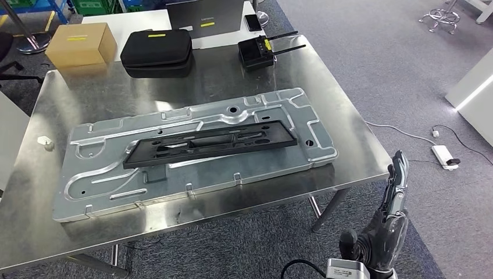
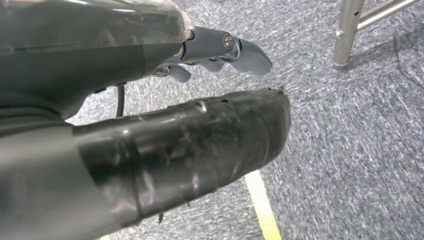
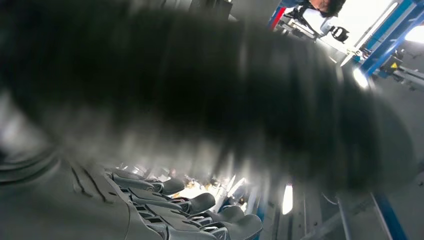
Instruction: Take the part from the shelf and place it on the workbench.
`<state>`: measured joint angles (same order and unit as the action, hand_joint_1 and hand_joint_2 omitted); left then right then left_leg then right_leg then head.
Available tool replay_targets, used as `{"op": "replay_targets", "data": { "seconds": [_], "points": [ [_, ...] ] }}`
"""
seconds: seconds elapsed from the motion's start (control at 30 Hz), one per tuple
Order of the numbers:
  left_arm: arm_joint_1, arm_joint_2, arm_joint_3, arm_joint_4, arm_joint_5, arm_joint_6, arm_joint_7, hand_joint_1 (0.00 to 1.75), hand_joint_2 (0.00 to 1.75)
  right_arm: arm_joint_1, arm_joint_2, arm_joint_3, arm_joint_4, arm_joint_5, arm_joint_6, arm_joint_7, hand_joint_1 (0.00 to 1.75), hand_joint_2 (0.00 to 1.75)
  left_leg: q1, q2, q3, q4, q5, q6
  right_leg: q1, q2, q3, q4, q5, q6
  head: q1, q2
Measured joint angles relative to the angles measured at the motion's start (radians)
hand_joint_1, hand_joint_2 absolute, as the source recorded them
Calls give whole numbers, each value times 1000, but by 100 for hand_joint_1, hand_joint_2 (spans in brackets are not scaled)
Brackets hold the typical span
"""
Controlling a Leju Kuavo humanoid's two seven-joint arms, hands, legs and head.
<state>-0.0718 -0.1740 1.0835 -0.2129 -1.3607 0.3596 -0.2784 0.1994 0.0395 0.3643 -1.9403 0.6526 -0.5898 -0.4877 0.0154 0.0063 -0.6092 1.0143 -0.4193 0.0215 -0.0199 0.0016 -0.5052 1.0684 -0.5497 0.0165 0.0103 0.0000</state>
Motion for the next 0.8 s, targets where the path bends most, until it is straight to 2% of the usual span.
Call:
{"op": "replay_targets", "data": {
  "seconds": [0.03, 0.07, 0.13, 0.17, 0.2, 0.23, 0.3, 0.33, 0.37, 0.4, 0.43, 0.47, 0.5, 0.53, 0.57, 0.63, 0.67, 0.7, 0.73, 0.8],
  "points": [
    [0, 0, 0, 0, 0, 0, 0, 0, 0, 2, 2, 0, 0, 0, -1, 0, 0, 0, 0, -1, -3, 3, 4, -6, 3, 1, 19, -37, 9, -3, 0, 0],
    [-1, 0, 0, 0, 0, -1, 0, 0, 0, 5, 4, 0, 0, 1, -2, 0, 0, 0, -1, -1, -5, 3, 9, -14, 6, 1, 20, -48, 11, -7, 0, 0],
    [-1, 1, 0, 0, 0, -2, 0, 0, 0, 10, 7, 0, 0, 1, -4, -1, 0, 0, -1, -2, -9, 2, 19, -29, 7, 1, 7, -49, 23, -19, 0, 0],
    [0, 2, 0, 0, 0, -2, 0, 0, 0, 12, 8, 0, 0, 2, -4, -1, 0, 0, 0, -3, -16, 8, 10, -34, 5, 0, -1, -52, 30, -28, -1, 0],
    [1, 3, 1, 0, 0, -1, 0, 0, 0, 14, 10, 0, 0, 2, -4, -1, 0, 0, 0, -3, -28, 31, -16, -39, 3, -2, -11, -54, 39, -38, -1, 0],
    [2, 4, 1, 0, 0, -1, 0, 0, 0, 16, 13, 0, 0, 2, -4, -1, 0, 0, 2, -4, -44, 73, -59, -42, 2, -3, -23, -56, 49, -46, -1, 0],
    [2, 5, 1, 0, 0, -1, 0, 0, 0, 21, 15, 0, 0, 2, -5, -1, 0, 0, 2, -4, -81, 200, -154, -46, 6, -5, -47, -54, 67, -55, -2, 0],
    [2, 5, 1, 0, -1, -1, 0, 0, 0, 23, 16, 0, 0, 2, -5, -1, 0, 0, 2, -4, -89, 254, -178, -48, 9, -6, -60, -51, 75, -55, -2, 0],
    [2, 6, 1, -1, -1, -1, 0, 0, 0, 24, 16, 0, 0, 2, -5, -1, 0, 0, 2, -4, -83, 280, -180, -48, 11, -7, -72, -47, 82, -55, -2, 0],
    [2, 6, 1, -1, -1, -1, 0, 0, 0, 26, 16, 0, 0, 2, -6, -1, 0, 0, 2, -4, -58, 268, -163, -46, 13, -7, -83, -43, 89, -54, -2, 0],
    [1, 7, 1, -1, 0, -1, 0, 0, 0, 28, 16, 0, 0, 2, -7, 0, 0, 0, 2, -4, -13, 220, -137, -43, 14, -7, -93, -38, 94, -53, -2, 0],
    [1, 7, 1, -1, 0, 0, 0, 0, 0, 30, 17, 0, 0, 2, -8, 0, 0, 0, 1, -4, 40, 147, -120, -38, 14, -7, -101, -32, 99, -50, -2, 0],
    [0, 8, 1, -1, 0, 0, 0, 0, 0, 32, 17, 0, 0, 2, -9, 0, 0, 0, -1, -5, 89, 74, -112, -32, 15, -7, -108, -28, 104, -46, -2, 0],
    [-1, 8, 1, -1, 1, 0, 0, 0, 0, 33, 17, 0, 0, 2, -11, 0, 0, 0, -5, -5, 122, 20, -111, -26, 15, -7, -112, -25, 109, -41, -2, 0],
    [-2, 8, 1, -2, 1, 0, 0, 0, 0, 34, 17, 0, 0, 2, -12, 0, 0, 0, -8, -5, 137, -9, -116, -22, 15, -8, -115, -24, 114, -35, -2, 0],
    [-2, 8, 1, -2, 1, 1, 0, 0, 0, 35, 17, 0, 0, 2, -14, 0, 0, 0, -9, -5, 134, -21, -106, -10, 15, -9, -115, -27, 126, -21, -1, 0],
    [-2, 7, 1, -2, 1, 1, 0, 0, 0, 36, 17, 0, 0, 2, -15, 0, 0, 0, -7, -2, 130, -26, -97, -3, 14, -8, -118, -24, 121, -15, -1, 0],
    [-2, 6, 1, -2, 1, 1, 0, 0, 0, 38, 17, 0, 0, 2, -15, 0, 0, 0, -5, 1, 124, -31, -87, 7, 13, -6, -124, -8, 100, -10, -1, 0],
    [-2, 6, 1, -2, 1, 1, 0, 0, 0, 39, 17, 0, 0, 1, -15, 0, 0, 0, -2, 3, 115, -35, -75, 14, 12, -5, -136, 25, 63, -5, 0, 0],
    [-2, 5, 1, -2, 2, 1, 1, 0, 0, 41, 17, 0, 0, 0, -15, 0, 0, 0, -3, 6, 92, -34, -57, 21, 8, -3, -170, 140, -31, 3, 0, 0]
  ]
}}
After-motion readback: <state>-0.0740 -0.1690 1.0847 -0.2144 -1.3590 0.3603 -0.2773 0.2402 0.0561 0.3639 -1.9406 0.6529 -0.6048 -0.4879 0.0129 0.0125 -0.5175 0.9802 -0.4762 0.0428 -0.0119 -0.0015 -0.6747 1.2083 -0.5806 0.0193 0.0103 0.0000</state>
